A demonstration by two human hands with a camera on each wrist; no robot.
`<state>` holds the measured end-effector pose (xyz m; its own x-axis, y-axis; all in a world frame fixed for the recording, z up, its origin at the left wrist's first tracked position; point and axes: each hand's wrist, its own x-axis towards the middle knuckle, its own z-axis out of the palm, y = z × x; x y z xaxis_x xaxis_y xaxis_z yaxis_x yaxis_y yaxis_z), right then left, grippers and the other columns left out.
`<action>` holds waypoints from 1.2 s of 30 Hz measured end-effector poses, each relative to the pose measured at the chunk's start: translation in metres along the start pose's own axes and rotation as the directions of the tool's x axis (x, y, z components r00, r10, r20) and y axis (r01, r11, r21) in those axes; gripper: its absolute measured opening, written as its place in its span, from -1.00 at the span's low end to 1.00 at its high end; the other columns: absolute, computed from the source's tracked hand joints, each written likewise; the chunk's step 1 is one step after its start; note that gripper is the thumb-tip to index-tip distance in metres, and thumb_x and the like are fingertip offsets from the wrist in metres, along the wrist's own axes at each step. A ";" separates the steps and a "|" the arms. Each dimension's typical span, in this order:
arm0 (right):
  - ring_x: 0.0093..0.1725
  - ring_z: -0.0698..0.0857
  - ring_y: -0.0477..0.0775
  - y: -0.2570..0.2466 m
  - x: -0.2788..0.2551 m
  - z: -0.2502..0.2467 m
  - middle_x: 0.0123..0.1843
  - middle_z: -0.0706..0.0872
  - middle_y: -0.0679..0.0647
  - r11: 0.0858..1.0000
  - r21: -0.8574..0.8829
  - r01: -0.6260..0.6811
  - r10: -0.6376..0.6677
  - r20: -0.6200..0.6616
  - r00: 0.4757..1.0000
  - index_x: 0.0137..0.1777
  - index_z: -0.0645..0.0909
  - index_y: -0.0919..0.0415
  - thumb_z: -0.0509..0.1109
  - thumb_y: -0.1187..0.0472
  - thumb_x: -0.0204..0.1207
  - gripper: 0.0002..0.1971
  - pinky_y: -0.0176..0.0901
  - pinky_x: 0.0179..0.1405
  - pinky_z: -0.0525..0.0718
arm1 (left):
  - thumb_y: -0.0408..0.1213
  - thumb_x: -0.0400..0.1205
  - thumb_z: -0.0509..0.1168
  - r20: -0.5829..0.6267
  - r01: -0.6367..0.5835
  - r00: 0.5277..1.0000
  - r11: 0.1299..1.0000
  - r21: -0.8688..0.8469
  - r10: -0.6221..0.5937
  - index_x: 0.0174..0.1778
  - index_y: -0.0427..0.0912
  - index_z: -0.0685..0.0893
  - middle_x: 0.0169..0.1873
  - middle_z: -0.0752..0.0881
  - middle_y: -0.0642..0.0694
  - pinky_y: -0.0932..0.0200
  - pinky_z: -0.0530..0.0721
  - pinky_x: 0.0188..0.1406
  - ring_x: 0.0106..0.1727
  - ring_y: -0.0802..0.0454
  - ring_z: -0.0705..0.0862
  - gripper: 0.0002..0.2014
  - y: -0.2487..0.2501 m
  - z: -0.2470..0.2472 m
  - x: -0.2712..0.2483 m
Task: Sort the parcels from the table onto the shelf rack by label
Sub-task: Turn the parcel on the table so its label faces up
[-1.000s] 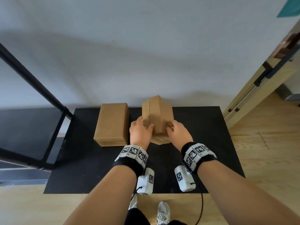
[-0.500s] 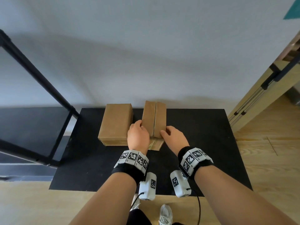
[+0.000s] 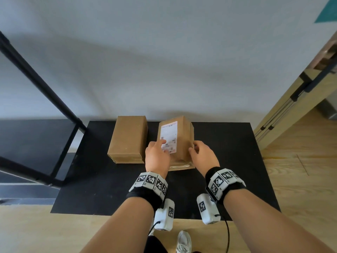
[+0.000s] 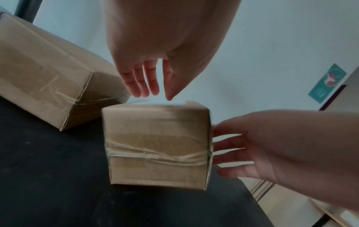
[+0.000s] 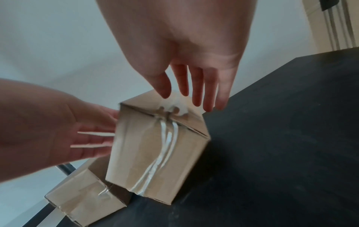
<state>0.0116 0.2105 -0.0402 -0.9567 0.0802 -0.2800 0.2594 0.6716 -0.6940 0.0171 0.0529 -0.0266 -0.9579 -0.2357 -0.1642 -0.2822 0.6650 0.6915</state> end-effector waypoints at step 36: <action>0.52 0.44 0.25 -0.005 0.019 -0.018 0.57 0.41 0.20 0.958 -0.286 0.028 -0.016 0.042 0.999 0.63 0.32 0.09 0.31 0.06 0.63 -0.42 0.20 0.43 0.52 | -0.14 0.78 0.08 0.259 -0.121 0.966 0.838 0.532 -0.025 0.45 -0.13 0.59 0.27 0.64 -0.15 -0.06 0.61 0.26 0.34 -0.15 0.55 -0.63 -0.003 -0.007 0.025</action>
<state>-0.0098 0.2220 -0.0299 -0.9542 0.0381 -0.2966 0.1842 0.8562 -0.4827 -0.0051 0.0398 -0.0279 -0.9318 -0.0608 -0.3580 -0.1494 0.9628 0.2253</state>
